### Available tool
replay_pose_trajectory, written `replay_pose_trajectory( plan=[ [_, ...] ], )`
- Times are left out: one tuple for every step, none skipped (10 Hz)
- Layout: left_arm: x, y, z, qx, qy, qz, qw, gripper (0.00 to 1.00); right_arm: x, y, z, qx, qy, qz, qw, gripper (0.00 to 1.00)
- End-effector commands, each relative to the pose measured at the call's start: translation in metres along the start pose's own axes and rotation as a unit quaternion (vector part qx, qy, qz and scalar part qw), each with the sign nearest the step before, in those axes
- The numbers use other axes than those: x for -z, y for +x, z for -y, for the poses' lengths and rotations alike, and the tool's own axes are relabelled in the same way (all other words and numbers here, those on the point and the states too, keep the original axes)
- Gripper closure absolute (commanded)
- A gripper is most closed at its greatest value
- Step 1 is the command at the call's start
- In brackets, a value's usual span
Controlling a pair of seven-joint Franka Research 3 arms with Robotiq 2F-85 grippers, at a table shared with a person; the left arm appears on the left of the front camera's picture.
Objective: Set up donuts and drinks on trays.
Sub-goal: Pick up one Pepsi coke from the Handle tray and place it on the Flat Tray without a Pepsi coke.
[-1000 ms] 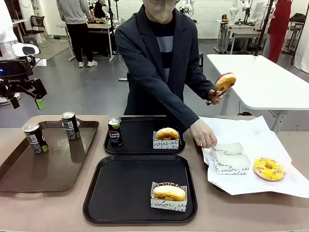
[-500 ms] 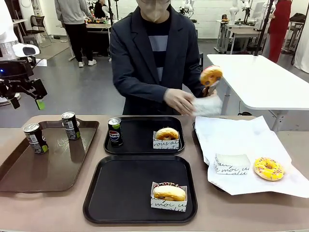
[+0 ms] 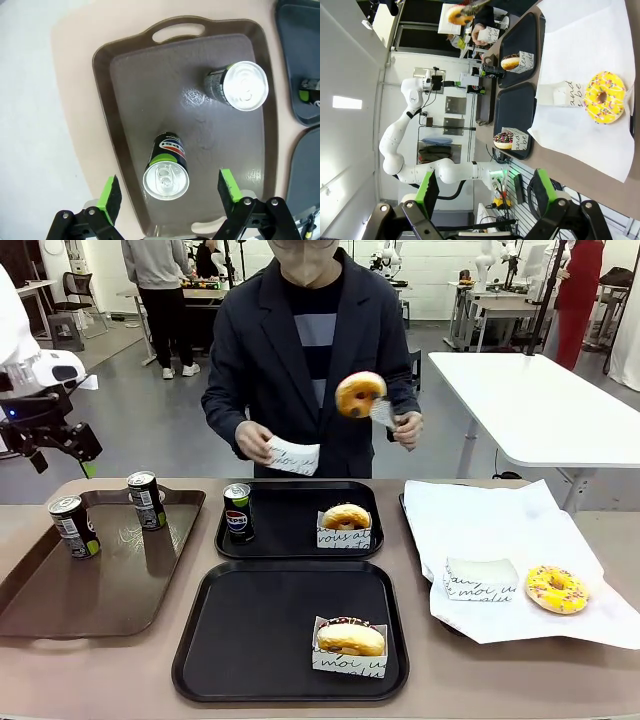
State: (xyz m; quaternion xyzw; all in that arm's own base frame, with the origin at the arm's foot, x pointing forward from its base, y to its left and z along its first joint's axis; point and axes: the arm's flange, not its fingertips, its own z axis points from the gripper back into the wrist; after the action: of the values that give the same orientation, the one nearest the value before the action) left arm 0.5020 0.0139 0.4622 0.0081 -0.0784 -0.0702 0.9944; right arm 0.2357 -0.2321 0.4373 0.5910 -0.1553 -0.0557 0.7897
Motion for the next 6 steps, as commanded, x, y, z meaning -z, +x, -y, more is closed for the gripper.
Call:
replay_pose_trajectory(
  plan=[
    [0.007,-0.019,-0.004,-0.016,0.015,0.002,1.000,0.00,-0.001,0.002,-0.001,-0.010,0.012,0.006,1.000,0.00],
    [0.014,-0.024,-0.007,-0.022,0.018,-0.010,1.000,0.00,-0.001,0.002,-0.001,-0.010,0.012,0.006,1.000,0.00],
    [0.018,-0.027,-0.008,-0.025,0.017,-0.017,0.999,0.00,-0.001,0.002,-0.001,-0.010,0.012,0.006,1.000,0.00],
    [0.020,-0.030,-0.008,-0.027,0.015,-0.024,0.999,0.00,-0.001,0.002,-0.001,-0.010,0.012,0.006,1.000,0.00],
    [0.027,-0.035,-0.006,-0.036,0.013,-0.020,0.999,0.00,-0.001,0.002,-0.001,-0.010,0.012,0.006,1.000,0.00],
    [0.034,-0.034,-0.007,-0.044,0.013,-0.016,0.999,0.00,-0.001,0.002,-0.001,-0.010,0.012,0.006,1.000,0.00]
  ],
)
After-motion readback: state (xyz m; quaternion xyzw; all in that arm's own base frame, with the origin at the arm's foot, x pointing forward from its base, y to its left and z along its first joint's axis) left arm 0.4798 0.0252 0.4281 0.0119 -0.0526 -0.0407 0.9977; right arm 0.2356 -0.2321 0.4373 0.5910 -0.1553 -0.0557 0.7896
